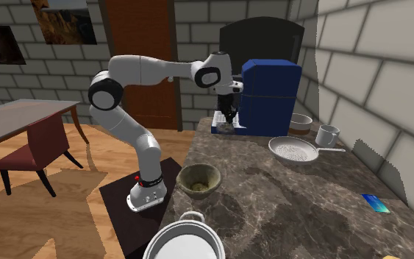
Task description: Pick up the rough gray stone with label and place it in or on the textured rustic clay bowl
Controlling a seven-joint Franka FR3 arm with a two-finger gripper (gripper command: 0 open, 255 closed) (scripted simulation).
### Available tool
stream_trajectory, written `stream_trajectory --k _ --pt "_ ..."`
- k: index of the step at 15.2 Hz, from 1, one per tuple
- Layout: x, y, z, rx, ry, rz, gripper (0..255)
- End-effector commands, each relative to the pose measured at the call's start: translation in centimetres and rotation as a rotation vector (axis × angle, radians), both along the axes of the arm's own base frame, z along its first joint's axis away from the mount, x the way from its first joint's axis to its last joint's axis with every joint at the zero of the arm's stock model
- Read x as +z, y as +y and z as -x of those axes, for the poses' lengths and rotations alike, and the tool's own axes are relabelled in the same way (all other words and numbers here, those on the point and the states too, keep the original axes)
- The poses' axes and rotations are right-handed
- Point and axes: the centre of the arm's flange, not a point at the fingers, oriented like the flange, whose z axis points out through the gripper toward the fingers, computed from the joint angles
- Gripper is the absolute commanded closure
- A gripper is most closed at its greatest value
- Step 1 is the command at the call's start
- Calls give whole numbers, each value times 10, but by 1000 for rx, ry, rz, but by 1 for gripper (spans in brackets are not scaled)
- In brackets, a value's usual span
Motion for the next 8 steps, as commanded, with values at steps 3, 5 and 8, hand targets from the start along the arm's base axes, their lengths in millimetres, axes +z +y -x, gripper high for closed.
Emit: stream_trajectory --k 3,5,8 --pt "21 0 0 0 0 0 255" --pt "27 0 1 0 0 0 255" --pt "29 -20 34 0 0 0 255"
